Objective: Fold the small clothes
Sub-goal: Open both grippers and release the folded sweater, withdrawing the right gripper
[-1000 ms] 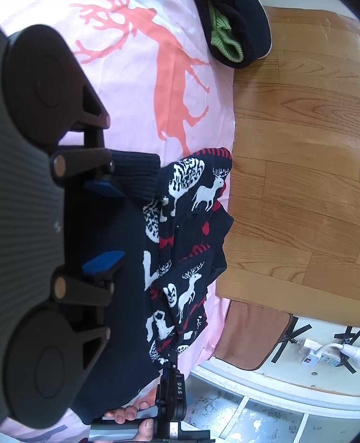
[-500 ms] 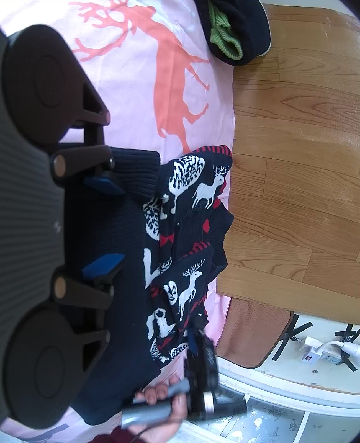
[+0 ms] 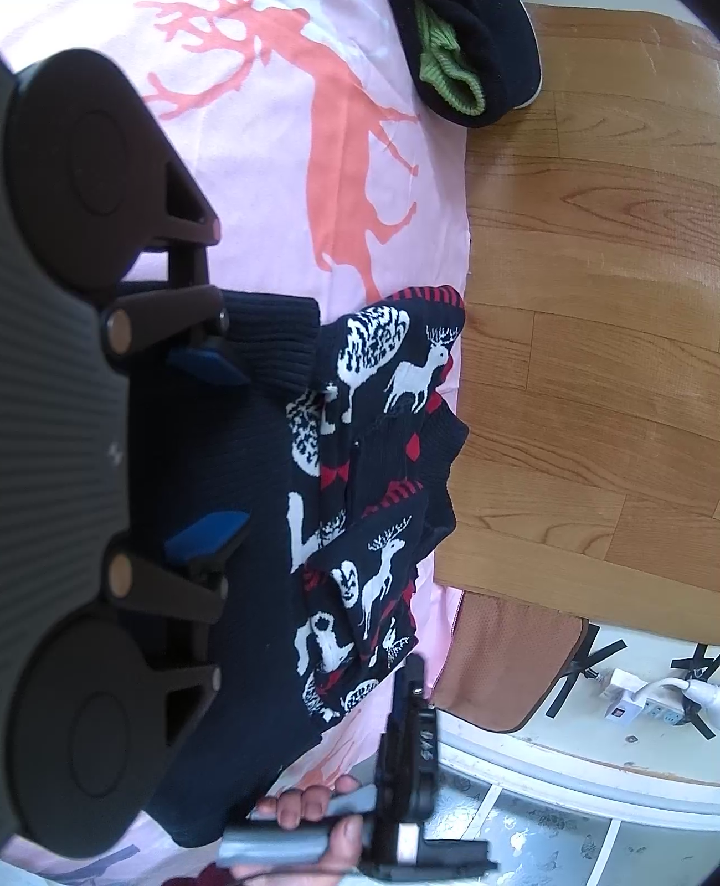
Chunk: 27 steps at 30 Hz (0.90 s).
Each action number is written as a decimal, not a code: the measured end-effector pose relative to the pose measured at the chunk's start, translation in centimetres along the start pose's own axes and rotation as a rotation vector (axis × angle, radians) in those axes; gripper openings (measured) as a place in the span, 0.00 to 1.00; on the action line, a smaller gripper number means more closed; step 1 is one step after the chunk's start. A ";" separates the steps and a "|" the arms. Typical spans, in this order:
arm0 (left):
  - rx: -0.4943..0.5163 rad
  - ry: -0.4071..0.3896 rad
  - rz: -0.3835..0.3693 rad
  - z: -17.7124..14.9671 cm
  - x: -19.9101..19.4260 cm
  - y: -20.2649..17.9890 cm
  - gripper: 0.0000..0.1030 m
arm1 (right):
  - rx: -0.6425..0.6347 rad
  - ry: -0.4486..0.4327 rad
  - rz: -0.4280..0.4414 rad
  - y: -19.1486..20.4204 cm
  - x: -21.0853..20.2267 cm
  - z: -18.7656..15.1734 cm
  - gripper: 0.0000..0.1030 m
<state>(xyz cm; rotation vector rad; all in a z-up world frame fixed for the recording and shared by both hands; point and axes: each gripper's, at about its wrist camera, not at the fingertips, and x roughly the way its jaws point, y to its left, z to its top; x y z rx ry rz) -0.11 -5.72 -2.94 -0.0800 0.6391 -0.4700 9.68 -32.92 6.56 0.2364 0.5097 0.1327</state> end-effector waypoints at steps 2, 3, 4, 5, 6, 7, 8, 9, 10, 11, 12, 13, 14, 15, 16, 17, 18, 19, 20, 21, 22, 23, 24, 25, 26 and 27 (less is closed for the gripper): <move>-0.001 0.000 0.000 0.0 0.0 0.0 0.51 | -0.056 0.015 0.062 2.2 0.2 0.2 0.44; -0.001 0.000 0.000 0.0 0.0 0.0 0.51 | -0.092 0.023 0.094 3.5 0.2 0.2 0.44; -0.001 0.000 0.000 0.0 0.0 0.0 0.51 | -0.127 0.033 0.126 5.0 0.5 0.1 0.46; -0.001 0.000 0.000 0.0 0.0 0.0 0.51 | -0.153 0.048 0.157 6.4 1.0 0.1 0.48; -0.001 0.000 0.000 0.0 0.0 0.0 0.51 | -0.167 0.064 0.178 7.5 1.7 0.0 0.48; -0.002 0.000 -0.001 0.0 0.0 0.0 0.51 | -0.179 0.086 0.193 8.7 2.5 -0.2 0.49; -0.003 0.000 -0.002 0.0 0.0 0.0 0.51 | -0.190 0.109 0.200 9.7 3.4 -0.4 0.51; -0.004 0.000 -0.004 0.0 0.0 0.0 0.51 | -0.206 0.133 0.194 10.6 4.5 -0.8 0.52; -0.006 0.000 -0.005 0.0 0.0 0.1 0.51 | -0.217 0.156 0.180 11.2 5.6 -1.2 0.54; -0.008 0.000 -0.007 0.0 0.0 0.1 0.51 | -0.226 0.186 0.158 11.5 6.8 -1.7 0.53; -0.009 0.000 -0.008 0.0 0.0 0.2 0.51 | -0.237 0.196 0.136 11.7 7.6 -2.2 0.52; -0.009 0.000 -0.008 0.0 0.0 0.2 0.51 | -0.259 0.157 0.112 11.6 7.6 -2.4 0.29; -0.009 0.000 -0.008 0.0 0.0 0.2 0.51 | -0.237 0.149 0.110 11.0 7.4 -2.1 0.17; -0.009 0.000 -0.008 0.0 0.0 0.2 0.52 | -0.154 0.135 0.129 9.8 6.8 -1.5 0.14; -0.007 0.001 -0.008 0.0 0.0 0.1 0.52 | -0.078 0.090 0.129 8.6 5.8 -0.7 0.13; -0.004 0.001 -0.009 0.0 0.0 0.1 0.53 | -0.052 0.031 0.111 7.7 4.5 0.2 0.13; -0.002 0.002 -0.010 0.0 0.1 0.1 0.54 | -0.040 -0.033 0.085 7.1 3.1 1.1 0.13; 0.000 0.002 -0.012 0.0 0.1 0.0 0.55 | -0.025 -0.091 0.069 6.5 1.7 2.1 0.13; 0.001 0.003 -0.015 0.0 0.1 0.0 0.56 | -0.010 -0.135 0.061 6.0 0.7 3.0 0.13; 0.001 0.004 -0.017 0.0 0.1 0.0 0.57 | -0.005 -0.169 0.056 5.8 -0.2 3.9 0.13; 0.001 0.004 -0.018 0.0 0.1 0.0 0.57 | -0.010 -0.181 0.058 5.9 -0.4 4.4 0.13; 0.000 0.004 -0.018 0.0 0.1 0.0 0.57 | -0.015 -0.180 0.061 6.2 -0.2 4.8 0.13; -0.001 0.004 -0.018 0.0 0.1 0.0 0.57 | -0.018 -0.169 0.067 6.6 0.4 4.8 0.13; -0.002 0.004 -0.020 0.0 0.1 0.0 0.57 | -0.017 -0.145 0.080 7.1 1.3 4.4 0.13; -0.004 0.003 -0.021 0.0 0.1 0.0 0.57 | -0.014 -0.111 0.097 7.6 2.5 3.9 0.14; -0.005 0.003 -0.021 0.0 0.1 0.1 0.57 | -0.010 -0.066 0.119 8.2 4.0 3.3 0.14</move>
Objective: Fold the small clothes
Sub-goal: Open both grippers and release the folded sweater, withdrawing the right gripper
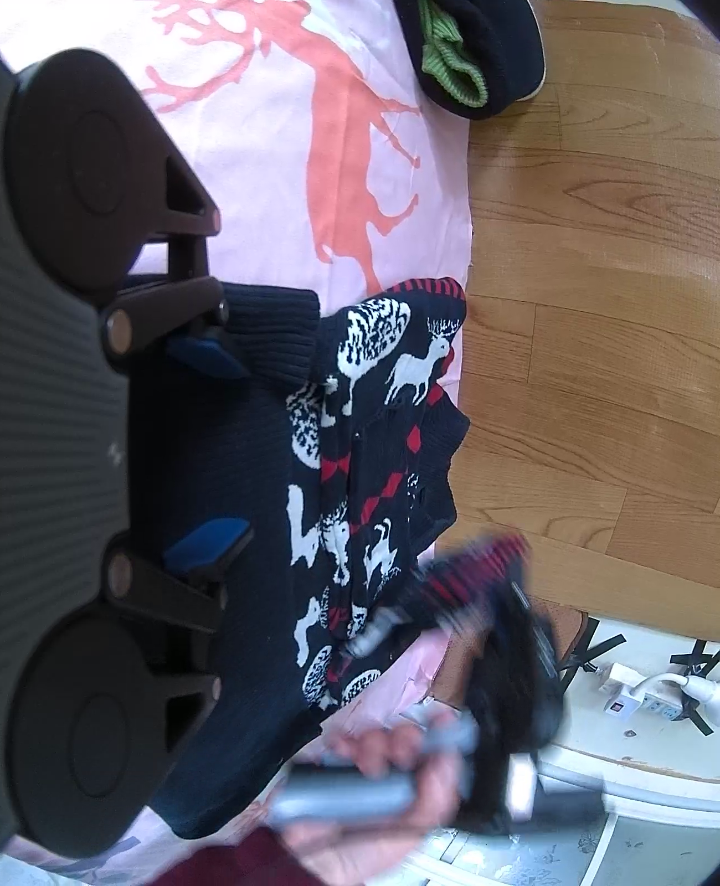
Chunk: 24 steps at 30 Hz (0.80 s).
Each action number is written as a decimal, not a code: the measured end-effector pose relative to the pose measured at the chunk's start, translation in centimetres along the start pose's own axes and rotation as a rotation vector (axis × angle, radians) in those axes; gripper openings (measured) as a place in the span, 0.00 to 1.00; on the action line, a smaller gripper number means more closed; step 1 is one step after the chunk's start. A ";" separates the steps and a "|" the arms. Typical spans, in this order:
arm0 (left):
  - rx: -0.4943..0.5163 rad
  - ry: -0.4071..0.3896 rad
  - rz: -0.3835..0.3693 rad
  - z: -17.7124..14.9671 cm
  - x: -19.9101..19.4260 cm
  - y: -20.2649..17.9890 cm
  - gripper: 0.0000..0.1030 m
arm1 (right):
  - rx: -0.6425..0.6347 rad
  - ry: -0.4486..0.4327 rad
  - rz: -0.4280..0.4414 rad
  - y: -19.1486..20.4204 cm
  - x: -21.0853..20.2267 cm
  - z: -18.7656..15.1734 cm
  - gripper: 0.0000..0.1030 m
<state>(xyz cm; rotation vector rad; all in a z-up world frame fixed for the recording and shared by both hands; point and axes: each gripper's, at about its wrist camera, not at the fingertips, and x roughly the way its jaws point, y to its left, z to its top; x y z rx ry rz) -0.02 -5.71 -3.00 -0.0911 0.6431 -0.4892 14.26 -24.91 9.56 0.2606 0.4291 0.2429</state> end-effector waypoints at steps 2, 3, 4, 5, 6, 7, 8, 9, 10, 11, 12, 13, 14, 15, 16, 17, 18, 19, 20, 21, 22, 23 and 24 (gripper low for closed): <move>-0.002 0.000 -0.002 0.0 0.0 0.0 0.57 | 0.023 0.140 0.053 0.5 3.8 -2.4 0.22; -0.003 0.000 -0.003 0.0 0.0 0.1 0.57 | 0.033 0.206 0.059 0.6 5.3 -3.7 0.22; -0.004 -0.001 -0.004 0.0 0.0 0.1 0.57 | 0.040 0.235 0.053 0.5 6.2 -4.9 0.21; -0.006 -0.001 -0.005 0.0 0.0 0.1 0.57 | 0.040 0.180 0.060 0.4 5.4 -5.3 0.22; -0.006 0.000 -0.005 0.0 0.0 0.1 0.57 | 0.050 0.193 0.069 0.2 5.1 -5.2 0.23; -0.005 0.000 -0.005 0.1 0.0 0.1 0.57 | 0.070 0.198 0.080 -0.1 4.5 -4.9 0.24; -0.003 0.001 -0.006 0.1 0.0 0.1 0.57 | 0.089 0.183 0.088 -0.5 3.4 -4.5 0.27; -0.003 0.001 -0.006 0.0 0.0 0.1 0.57 | 0.089 0.158 0.094 -0.7 2.6 -4.1 0.28; -0.003 0.001 -0.006 0.0 0.0 0.1 0.57 | 0.076 0.126 0.094 -1.1 1.2 -3.8 0.29; -0.004 0.001 -0.006 0.0 0.0 0.1 0.57 | 0.065 0.109 0.091 -1.3 0.3 -3.8 0.29; -0.004 0.001 -0.007 0.0 0.0 0.1 0.58 | 0.067 0.102 0.092 -1.8 -0.4 -3.8 0.30; -0.004 0.001 -0.007 0.0 0.0 0.1 0.58 | 0.081 0.112 0.097 -2.4 -0.8 -4.1 0.30; -0.004 0.001 -0.006 0.0 0.0 0.1 0.58 | 0.096 0.145 0.093 -3.1 -0.3 -4.7 0.30; -0.004 0.001 -0.006 0.0 0.0 0.1 0.58 | 0.097 0.192 0.069 -3.5 0.5 -5.6 0.30; -0.004 0.001 -0.006 0.0 0.0 0.1 0.58 | 0.090 0.178 0.071 -3.8 0.6 -6.2 0.27; -0.006 0.000 -0.007 0.0 0.0 0.1 0.58 | 0.101 0.167 0.079 -4.0 0.4 -6.3 0.28; -0.006 0.000 -0.008 0.0 0.0 0.1 0.58 | 0.124 0.164 0.079 -3.9 0.3 -6.2 0.28; -0.008 0.000 -0.009 0.0 0.0 0.1 0.58 | 0.148 0.148 0.088 -3.8 -0.2 -5.9 0.31; -0.008 0.000 -0.009 0.0 0.0 0.2 0.58 | 0.152 0.119 0.111 -3.6 -0.9 -5.6 0.31; -0.008 0.000 -0.010 0.0 0.0 0.1 0.58 | 0.140 0.093 0.131 -3.3 -1.7 -5.5 0.31; -0.008 -0.001 -0.010 0.0 0.0 0.1 0.58 | 0.121 0.075 0.144 -2.9 -2.4 -5.4 0.31; -0.008 0.000 -0.010 0.0 0.0 0.1 0.58 | 0.097 0.073 0.148 -2.4 -2.8 -5.5 0.31; -0.007 0.000 -0.010 0.0 0.0 0.1 0.58 | 0.073 0.089 0.142 -2.2 -2.6 -5.6 0.31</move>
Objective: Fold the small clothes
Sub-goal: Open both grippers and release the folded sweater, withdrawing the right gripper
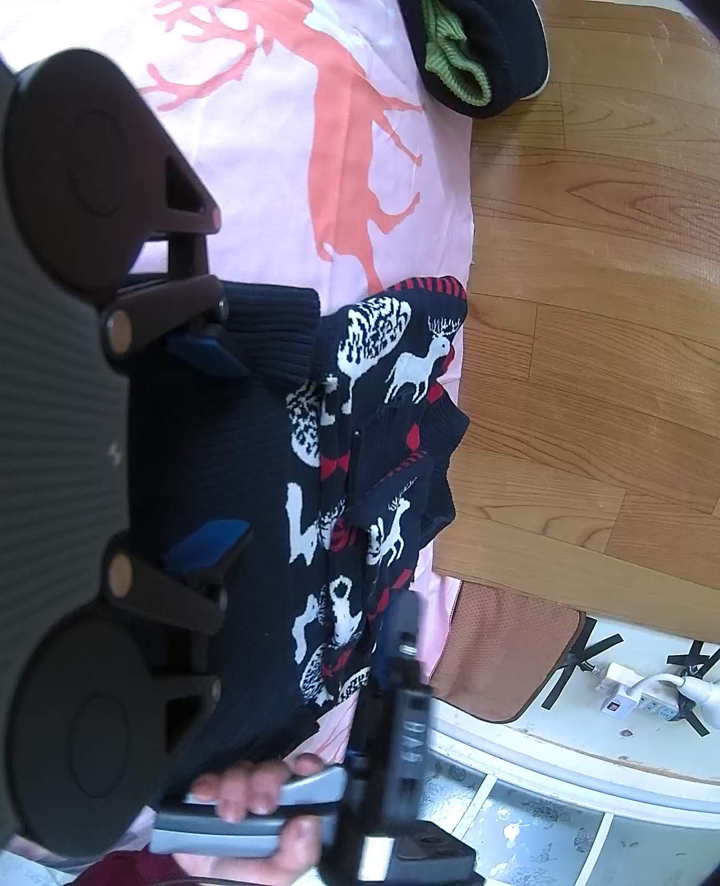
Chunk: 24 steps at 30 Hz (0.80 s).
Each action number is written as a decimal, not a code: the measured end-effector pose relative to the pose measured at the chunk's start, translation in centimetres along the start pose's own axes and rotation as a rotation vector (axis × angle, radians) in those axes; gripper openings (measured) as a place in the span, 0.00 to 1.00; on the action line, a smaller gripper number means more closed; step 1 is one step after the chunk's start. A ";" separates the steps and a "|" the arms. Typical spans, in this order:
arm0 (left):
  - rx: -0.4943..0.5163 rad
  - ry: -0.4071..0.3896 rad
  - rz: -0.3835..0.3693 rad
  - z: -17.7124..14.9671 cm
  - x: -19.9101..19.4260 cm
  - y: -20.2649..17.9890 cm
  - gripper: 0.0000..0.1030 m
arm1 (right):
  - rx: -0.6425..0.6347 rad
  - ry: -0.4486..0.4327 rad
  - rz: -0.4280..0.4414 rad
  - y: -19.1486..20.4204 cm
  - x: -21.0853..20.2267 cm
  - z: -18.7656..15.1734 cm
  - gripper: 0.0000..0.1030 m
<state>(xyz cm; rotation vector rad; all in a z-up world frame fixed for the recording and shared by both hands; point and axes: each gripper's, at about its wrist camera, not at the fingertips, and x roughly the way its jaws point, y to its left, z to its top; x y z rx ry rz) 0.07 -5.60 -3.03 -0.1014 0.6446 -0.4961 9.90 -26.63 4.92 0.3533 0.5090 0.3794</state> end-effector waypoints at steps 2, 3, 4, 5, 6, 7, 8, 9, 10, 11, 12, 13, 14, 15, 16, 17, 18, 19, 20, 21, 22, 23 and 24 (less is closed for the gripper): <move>-0.001 0.000 -0.001 0.0 0.0 0.0 0.58 | -0.033 0.093 -0.055 -0.3 1.5 -0.8 0.32; -0.003 -0.001 -0.003 0.0 0.0 0.1 0.58 | -0.028 0.107 -0.052 -0.8 1.9 -1.2 0.31; -0.008 -0.003 -0.007 0.0 -0.1 0.1 0.58 | -0.003 0.089 -0.036 -1.2 1.6 -1.3 0.31; -0.014 -0.007 -0.012 0.0 -0.2 0.2 0.58 | 0.035 0.093 -0.024 -1.5 1.3 -1.0 0.32; -0.020 -0.012 -0.018 0.1 -0.3 0.4 0.59 | 0.065 0.070 -0.001 -1.7 0.7 -0.9 0.33; -0.026 -0.019 -0.025 0.1 -0.5 0.5 0.61 | 0.074 0.041 0.023 -1.7 0.1 -0.8 0.33; -0.031 -0.028 -0.030 0.1 -0.7 0.6 0.62 | 0.074 0.023 0.034 -1.6 -0.5 -0.8 0.34; -0.034 -0.037 -0.035 0.2 -0.8 0.6 0.64 | 0.073 0.008 0.039 -1.5 -1.0 -0.9 0.34; -0.038 -0.046 -0.040 0.2 -1.0 0.6 0.69 | 0.071 -0.004 0.041 -1.5 -1.5 -1.2 0.34; -0.039 -0.055 -0.043 0.2 -1.1 0.6 0.72 | 0.072 -0.010 0.037 -1.6 -2.0 -1.4 0.34; -0.039 -0.065 -0.043 0.2 -1.3 0.6 0.77 | 0.075 -0.014 0.032 -1.8 -2.4 -1.8 0.34; -0.036 -0.073 -0.040 0.2 -1.4 0.5 0.79 | 0.081 -0.015 0.030 -2.1 -2.7 -2.1 0.34; -0.034 -0.075 -0.036 0.2 -1.4 0.5 0.80 | 0.091 -0.012 0.031 -2.5 -2.9 -2.5 0.35; -0.033 -0.069 -0.031 0.2 -1.3 0.5 0.80 | 0.105 -0.006 0.031 -2.9 -2.9 -2.8 0.35; -0.034 -0.061 -0.025 0.3 -1.1 0.5 0.80 | 0.134 0.004 0.029 -3.5 -2.7 -3.2 0.36; -0.035 -0.056 -0.020 0.3 -1.0 0.5 0.80 | 0.174 0.015 0.033 -4.1 -2.6 -3.5 0.36; -0.035 -0.057 -0.017 0.3 -1.0 0.5 0.80 | 0.223 0.019 0.046 -4.8 -2.6 -3.6 0.36; -0.033 -0.056 -0.012 0.2 -1.0 0.5 0.80 | 0.254 0.004 0.057 -5.3 -2.8 -3.5 0.36; -0.027 -0.052 -0.001 0.2 -0.9 0.4 0.80 | 0.284 -0.014 0.064 -5.7 -2.9 -3.5 0.43; -0.017 -0.049 0.009 0.1 -0.8 0.2 0.80 | 0.312 -0.022 0.074 -6.0 -3.0 -3.6 0.44; -0.007 -0.049 0.015 0.1 -0.8 0.0 0.81 | 0.338 -0.028 0.089 -6.4 -3.0 -3.7 0.44; 0.001 -0.049 0.019 0.0 -0.7 -0.1 0.82 | 0.356 -0.034 0.099 -6.6 -3.0 -3.7 0.44; 0.007 -0.048 0.022 0.0 -0.7 -0.2 0.82 | 0.365 -0.037 0.104 -6.7 -3.0 -3.7 0.44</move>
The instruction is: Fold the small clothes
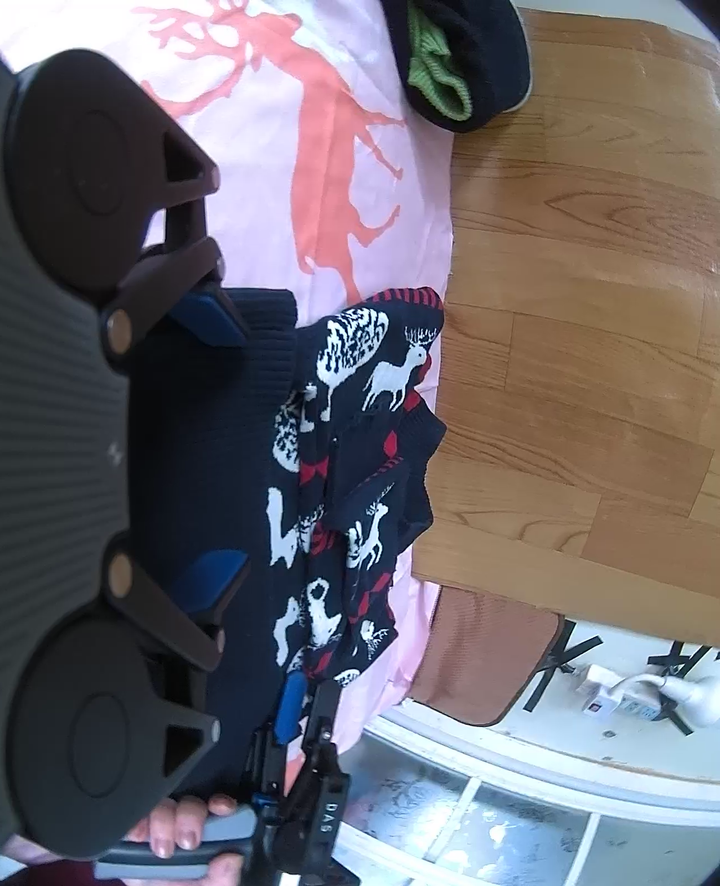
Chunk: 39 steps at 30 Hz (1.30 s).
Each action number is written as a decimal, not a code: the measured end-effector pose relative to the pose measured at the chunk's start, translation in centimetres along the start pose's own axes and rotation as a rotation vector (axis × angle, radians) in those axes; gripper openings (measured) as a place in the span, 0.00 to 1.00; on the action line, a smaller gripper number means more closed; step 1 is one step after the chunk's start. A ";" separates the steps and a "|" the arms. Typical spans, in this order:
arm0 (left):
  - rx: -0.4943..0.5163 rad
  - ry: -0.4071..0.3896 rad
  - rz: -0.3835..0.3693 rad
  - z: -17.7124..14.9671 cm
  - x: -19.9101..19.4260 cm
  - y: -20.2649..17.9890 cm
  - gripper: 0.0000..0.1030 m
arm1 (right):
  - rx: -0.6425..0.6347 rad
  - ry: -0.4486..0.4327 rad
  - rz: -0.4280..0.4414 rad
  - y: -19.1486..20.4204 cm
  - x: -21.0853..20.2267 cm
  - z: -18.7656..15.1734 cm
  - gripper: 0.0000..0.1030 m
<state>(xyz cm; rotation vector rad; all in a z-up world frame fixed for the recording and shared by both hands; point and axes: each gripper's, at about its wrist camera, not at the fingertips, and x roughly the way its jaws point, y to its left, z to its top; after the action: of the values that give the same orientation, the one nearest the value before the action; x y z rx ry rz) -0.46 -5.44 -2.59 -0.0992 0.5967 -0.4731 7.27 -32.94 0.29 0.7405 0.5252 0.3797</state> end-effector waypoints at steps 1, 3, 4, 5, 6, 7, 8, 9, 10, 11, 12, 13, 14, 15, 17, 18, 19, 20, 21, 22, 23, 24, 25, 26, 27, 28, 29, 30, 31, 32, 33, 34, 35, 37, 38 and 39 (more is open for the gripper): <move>0.003 0.000 0.000 0.0 0.0 0.0 0.83 | 0.000 0.001 0.000 0.1 0.2 0.0 0.44; 0.001 0.001 -0.002 0.0 0.0 0.0 0.83 | -0.021 0.005 -0.008 0.5 0.3 -0.1 0.45; -0.002 0.000 -0.003 0.0 0.0 0.1 0.83 | -0.035 0.007 -0.013 0.7 0.4 -0.2 0.45; -0.008 0.000 -0.005 0.1 0.0 0.2 0.83 | -0.049 0.008 -0.018 1.0 0.5 -0.2 0.46; -0.019 0.004 -0.004 0.2 0.0 0.4 0.83 | -0.058 0.008 -0.020 1.1 0.4 -0.3 0.46; -0.031 0.012 -0.009 0.5 0.0 0.6 0.83 | -0.064 0.009 -0.022 1.1 0.5 -0.3 0.46; -0.042 0.015 -0.018 1.0 0.0 0.7 0.83 | -0.065 0.009 -0.022 1.1 0.5 -0.2 0.46; -0.042 0.011 -0.016 1.5 -0.1 0.8 0.83 | -0.062 0.009 -0.019 1.0 0.5 -0.2 0.46; -0.022 0.002 0.005 2.3 -0.2 0.7 0.83 | -0.057 0.007 -0.016 0.8 0.4 -0.2 0.46; 0.016 0.001 0.048 3.1 -0.1 0.3 0.82 | -0.053 0.005 -0.013 0.6 0.3 -0.3 0.46; 0.061 0.008 0.092 3.7 0.3 -0.1 0.81 | -0.049 0.005 -0.010 0.5 0.2 -0.3 0.46; 0.113 0.032 0.131 4.3 0.9 -0.7 0.79 | -0.047 0.005 -0.008 0.5 0.2 -0.2 0.46; 0.159 0.074 0.157 4.7 1.9 -1.1 0.77 | -0.045 0.005 -0.005 0.4 0.1 -0.2 0.46; 0.196 0.119 0.179 5.0 2.9 -1.5 0.70 | -0.043 0.005 -0.003 0.4 0.1 -0.2 0.46; 0.242 0.188 0.210 5.1 5.0 -1.9 0.57 | -0.039 0.004 0.000 0.4 0.1 -0.2 0.46; 0.244 0.210 0.226 5.1 5.9 -1.7 0.44 | -0.037 0.003 0.002 0.3 0.0 -0.2 0.46; 0.230 0.225 0.242 5.3 6.6 -1.3 0.22 | -0.035 0.002 0.004 0.3 0.0 -0.1 0.46; 0.206 0.231 0.257 5.4 7.0 -0.7 0.20 | -0.033 0.001 0.004 0.3 0.0 -0.1 0.46; 0.165 0.222 0.240 5.5 6.7 0.0 0.16 | -0.032 0.000 0.005 0.3 -0.1 -0.1 0.46; 0.120 0.211 0.220 5.7 6.2 0.6 0.12 | -0.031 -0.001 0.005 0.2 -0.1 -0.1 0.46; 0.090 0.192 0.211 5.6 5.6 1.1 0.12 | -0.030 -0.002 0.005 0.2 -0.1 -0.1 0.46; 0.063 0.168 0.204 5.4 5.0 1.6 0.12 | -0.030 -0.002 0.006 0.2 -0.1 -0.1 0.46; 0.021 0.149 0.191 5.1 4.4 2.3 0.12 | -0.030 -0.001 0.007 0.2 -0.1 -0.1 0.46; -0.039 0.143 0.178 4.8 4.2 3.1 0.11 | -0.030 0.000 0.008 0.2 -0.1 -0.1 0.46; -0.101 0.146 0.170 4.4 4.2 4.1 0.11 | -0.029 0.000 0.009 0.2 -0.1 -0.1 0.46; -0.157 0.129 0.150 3.9 4.0 5.0 0.11 | -0.029 0.001 0.010 0.2 -0.1 -0.1 0.46; -0.203 0.113 0.124 3.6 3.8 5.7 0.11 | -0.028 0.002 0.010 0.2 -0.1 -0.1 0.46; -0.237 0.107 0.111 3.5 3.6 6.2 0.11 | -0.028 0.002 0.010 0.2 -0.1 -0.1 0.46; -0.262 0.104 0.105 3.4 3.5 6.5 0.11 | -0.028 0.002 0.010 0.2 -0.1 -0.2 0.46; -0.275 0.100 0.100 3.3 3.4 6.6 0.11 | -0.028 0.002 0.010 0.2 -0.1 -0.1 0.46; -0.278 0.097 0.097 3.3 3.3 6.7 0.11 | -0.028 0.002 0.008 0.2 -0.1 -0.2 0.46; -0.273 0.093 0.096 3.2 3.2 6.6 0.12 | -0.028 0.002 0.008 0.2 -0.1 -0.2 0.46; -0.269 0.093 0.098 3.2 3.3 6.4 0.14 | -0.028 0.002 0.009 0.2 -0.1 -0.1 0.46; -0.262 0.094 0.089 3.2 3.0 6.1 0.18 | -0.027 0.002 0.007 0.2 -0.1 -0.1 0.46; -0.253 0.085 0.081 3.2 2.5 5.9 0.19 | -0.027 0.001 0.006 0.2 -0.1 -0.1 0.46; -0.242 0.066 0.077 3.1 1.9 5.6 0.20 | -0.027 0.001 0.005 0.3 -0.1 -0.1 0.46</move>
<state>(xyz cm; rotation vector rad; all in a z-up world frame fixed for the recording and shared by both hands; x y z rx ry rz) 4.84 -1.48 -2.26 -0.2902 0.7187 -0.3292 7.09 -32.74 0.42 0.7156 0.5185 0.3918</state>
